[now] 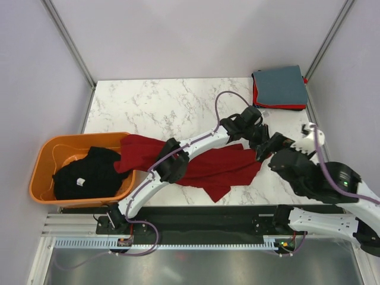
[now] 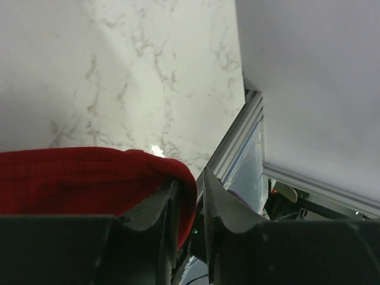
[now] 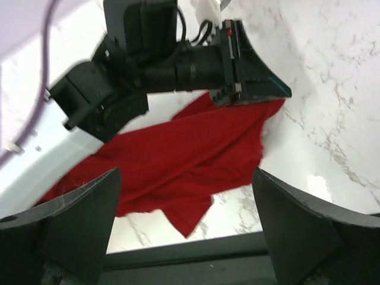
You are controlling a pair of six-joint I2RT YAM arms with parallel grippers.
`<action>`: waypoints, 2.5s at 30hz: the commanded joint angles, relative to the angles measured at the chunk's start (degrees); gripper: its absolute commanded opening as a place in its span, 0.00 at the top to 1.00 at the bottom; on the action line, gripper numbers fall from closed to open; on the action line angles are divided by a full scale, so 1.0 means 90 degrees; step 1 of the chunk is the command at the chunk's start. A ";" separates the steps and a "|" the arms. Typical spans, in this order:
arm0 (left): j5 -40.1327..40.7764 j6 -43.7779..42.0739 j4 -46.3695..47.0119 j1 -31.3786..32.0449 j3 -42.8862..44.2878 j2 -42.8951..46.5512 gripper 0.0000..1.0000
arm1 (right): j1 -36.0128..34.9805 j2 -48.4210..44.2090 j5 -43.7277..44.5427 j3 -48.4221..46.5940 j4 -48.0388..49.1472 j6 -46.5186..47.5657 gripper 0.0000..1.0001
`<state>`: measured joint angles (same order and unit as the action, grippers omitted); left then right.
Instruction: Fold and stack the t-shirts
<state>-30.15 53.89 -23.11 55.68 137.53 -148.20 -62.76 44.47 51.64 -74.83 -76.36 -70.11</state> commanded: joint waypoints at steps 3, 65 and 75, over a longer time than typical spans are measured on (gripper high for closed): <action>-0.0517 -0.0312 -0.0039 -0.0229 0.0353 0.0441 0.47 | -0.0009 0.0303 -0.1201 0.0850 0.0200 0.0376 0.02; 0.3614 -0.3537 -0.4278 -0.2993 -0.3892 0.6680 0.00 | 0.1476 0.5859 -0.4390 0.2445 0.6248 0.2692 0.43; 0.4024 -0.3322 -0.4072 -0.2993 -0.5496 0.8702 0.00 | 0.1476 0.5667 -0.4468 0.1910 0.5752 0.2711 1.00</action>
<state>3.75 21.93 -61.82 28.73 89.45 -74.78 -49.36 96.51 12.47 -54.30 -20.69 -45.84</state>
